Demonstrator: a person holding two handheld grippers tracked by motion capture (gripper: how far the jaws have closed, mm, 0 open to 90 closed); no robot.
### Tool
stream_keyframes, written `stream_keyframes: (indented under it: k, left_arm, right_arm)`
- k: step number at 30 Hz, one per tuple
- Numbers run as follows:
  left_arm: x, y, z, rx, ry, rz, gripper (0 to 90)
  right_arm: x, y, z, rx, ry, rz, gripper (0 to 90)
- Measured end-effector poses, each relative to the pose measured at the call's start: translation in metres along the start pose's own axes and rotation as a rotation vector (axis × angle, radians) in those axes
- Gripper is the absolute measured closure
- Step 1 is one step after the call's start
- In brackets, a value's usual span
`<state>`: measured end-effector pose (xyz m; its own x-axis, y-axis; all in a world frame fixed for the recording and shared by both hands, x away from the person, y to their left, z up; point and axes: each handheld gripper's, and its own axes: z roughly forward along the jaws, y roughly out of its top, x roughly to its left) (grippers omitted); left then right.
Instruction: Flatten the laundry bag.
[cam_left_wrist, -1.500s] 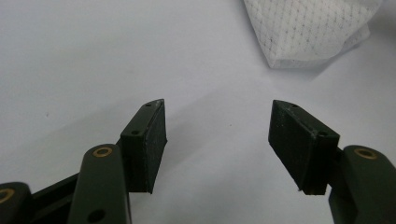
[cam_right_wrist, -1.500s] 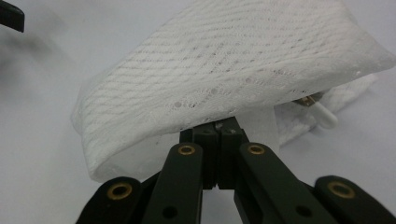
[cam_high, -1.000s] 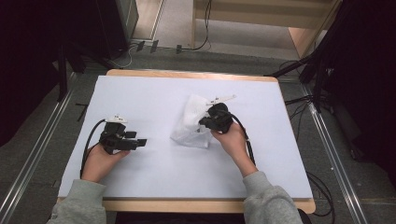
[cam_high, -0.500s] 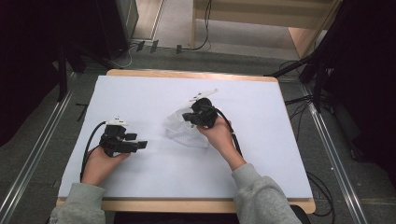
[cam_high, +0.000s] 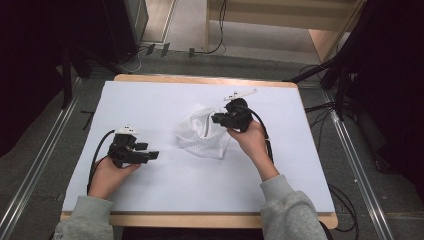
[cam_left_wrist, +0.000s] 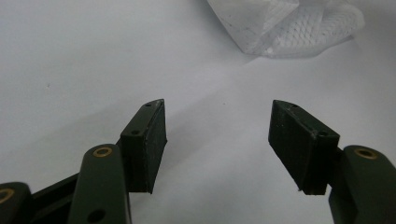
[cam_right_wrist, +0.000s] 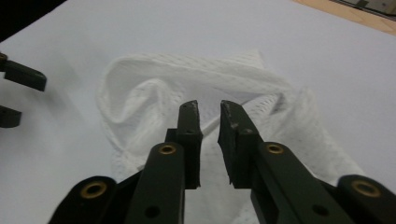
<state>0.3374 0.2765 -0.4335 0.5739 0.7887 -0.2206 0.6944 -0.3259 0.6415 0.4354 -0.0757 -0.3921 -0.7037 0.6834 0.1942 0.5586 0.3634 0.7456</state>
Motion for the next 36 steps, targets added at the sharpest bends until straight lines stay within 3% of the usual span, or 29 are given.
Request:
stream_keyframes:
  k: [4,5,7,11,13,14,15,17,22,26,36]
  left_arm:
    - [0.0,0.002,0.002,0.01,-0.003,0.007,37.8]
    - [0.0,0.003,0.003,0.008,-0.004,0.005,37.8]
    - [-0.001,0.004,0.004,0.011,-0.009,0.008,37.8]
    - [-0.002,0.005,0.006,0.009,-0.011,0.011,37.8]
    - [-0.002,0.006,0.007,0.009,-0.014,0.015,37.8]
    - [-0.002,0.006,0.007,0.011,-0.016,0.016,37.8]
    - [-0.002,0.007,0.007,0.01,-0.016,0.019,37.8]
    - [-0.002,0.007,0.007,0.005,-0.014,0.015,37.8]
    - [-0.003,0.009,0.006,0.001,-0.016,0.017,38.0]
    - [-0.007,0.017,0.004,-0.009,-0.022,0.026,38.7]
    - [-0.025,0.055,0.007,-0.036,-0.06,0.069,39.6]
  right_arm:
    - [-0.01,-0.005,0.003,0.018,-0.025,0.019,63.2]
    - [-0.01,-0.005,0.003,0.018,-0.025,0.019,63.2]
    - [-0.016,-0.009,0.01,0.047,-0.048,0.038,52.2]
    - [-0.019,-0.016,0.018,0.064,-0.019,0.069,49.8]
    - [-0.017,-0.022,0.028,0.098,0.016,0.077,65.7]
    - [-0.017,-0.022,0.028,0.098,0.016,0.077,65.7]
    - [-0.013,-0.024,0.03,0.12,0.017,0.063,80.8]
    - [-0.007,-0.023,0.029,0.11,0.014,0.046,86.4]
    - [0.008,-0.017,0.015,0.064,0.034,0.004,88.1]
    - [0.022,-0.02,0.01,0.076,0.046,-0.027,88.0]
    - [0.043,-0.035,0.0,0.09,0.077,-0.038,88.0]
